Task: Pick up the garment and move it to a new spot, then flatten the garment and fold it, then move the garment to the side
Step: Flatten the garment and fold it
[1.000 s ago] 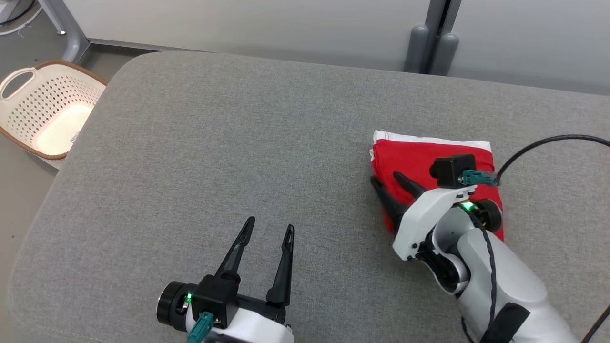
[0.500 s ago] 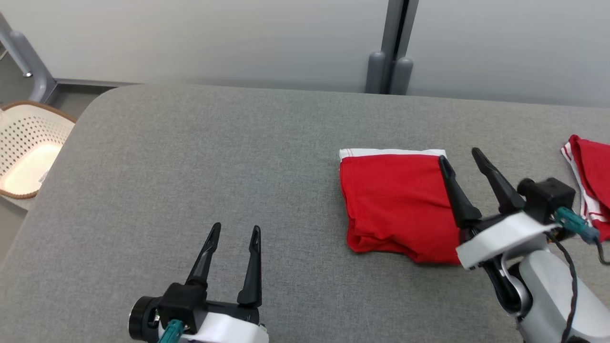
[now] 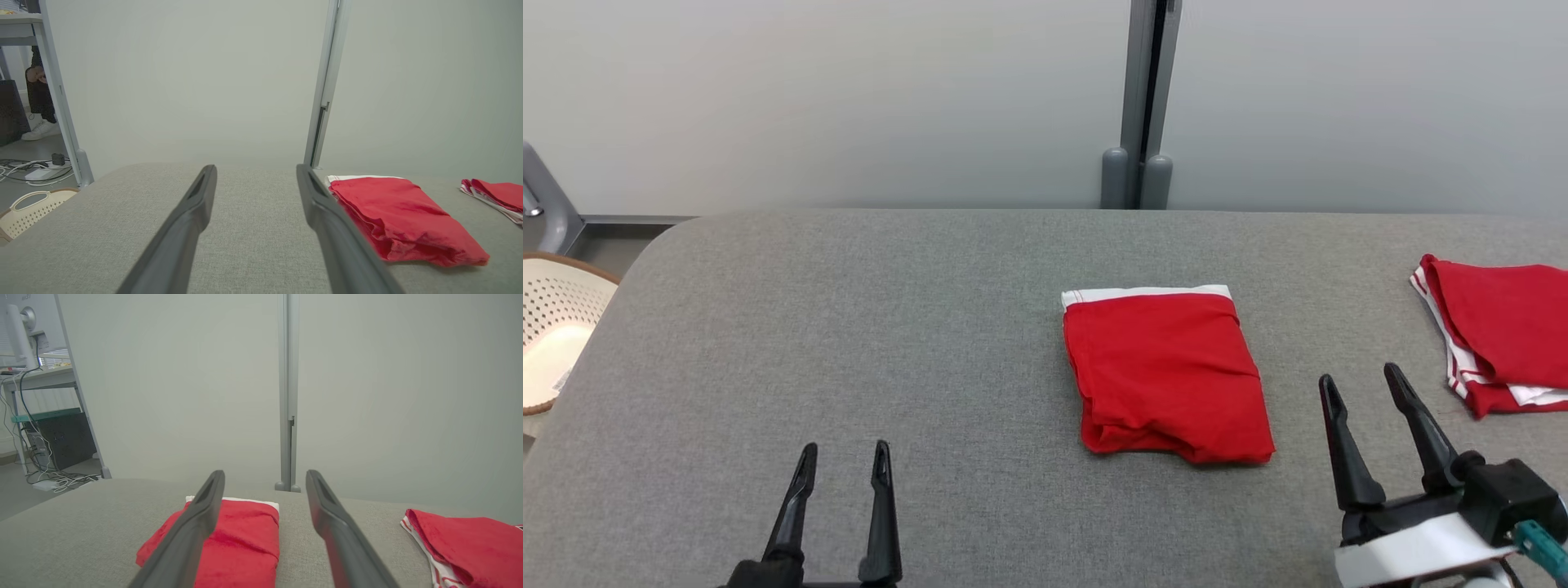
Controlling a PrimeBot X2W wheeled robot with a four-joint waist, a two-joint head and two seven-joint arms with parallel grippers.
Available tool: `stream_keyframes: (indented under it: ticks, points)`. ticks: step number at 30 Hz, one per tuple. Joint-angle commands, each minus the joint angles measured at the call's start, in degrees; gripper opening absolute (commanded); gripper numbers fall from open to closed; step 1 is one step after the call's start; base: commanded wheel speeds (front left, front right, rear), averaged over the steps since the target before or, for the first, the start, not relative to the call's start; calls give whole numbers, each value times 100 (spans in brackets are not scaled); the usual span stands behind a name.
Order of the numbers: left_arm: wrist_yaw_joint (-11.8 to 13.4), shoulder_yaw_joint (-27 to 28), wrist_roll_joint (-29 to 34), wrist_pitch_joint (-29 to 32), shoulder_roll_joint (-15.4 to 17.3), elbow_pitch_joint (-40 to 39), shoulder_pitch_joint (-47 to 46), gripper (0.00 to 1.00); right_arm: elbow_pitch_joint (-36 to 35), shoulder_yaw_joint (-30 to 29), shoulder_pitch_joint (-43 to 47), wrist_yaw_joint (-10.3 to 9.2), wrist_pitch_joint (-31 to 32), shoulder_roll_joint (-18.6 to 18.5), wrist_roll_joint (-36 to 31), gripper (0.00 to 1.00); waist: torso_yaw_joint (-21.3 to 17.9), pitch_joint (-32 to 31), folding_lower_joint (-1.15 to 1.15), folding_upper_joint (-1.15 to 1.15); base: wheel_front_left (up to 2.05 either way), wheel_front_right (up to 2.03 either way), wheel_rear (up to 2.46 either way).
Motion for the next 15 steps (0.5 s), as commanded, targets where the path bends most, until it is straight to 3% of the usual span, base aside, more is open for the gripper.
stream_keyframes:
  ticks: [1,15]
  points:
    - [-28,77,62,-9,20,-93,137,100,-97,-44,165,-4,-29,37,-77,100,-59,-77,0,0,0,0,0]
    - [-161,141,451,-10,19,-183,499,100,-116,-103,717,-4,-30,182,-217,100,-128,-182,0,0,0,0,0]
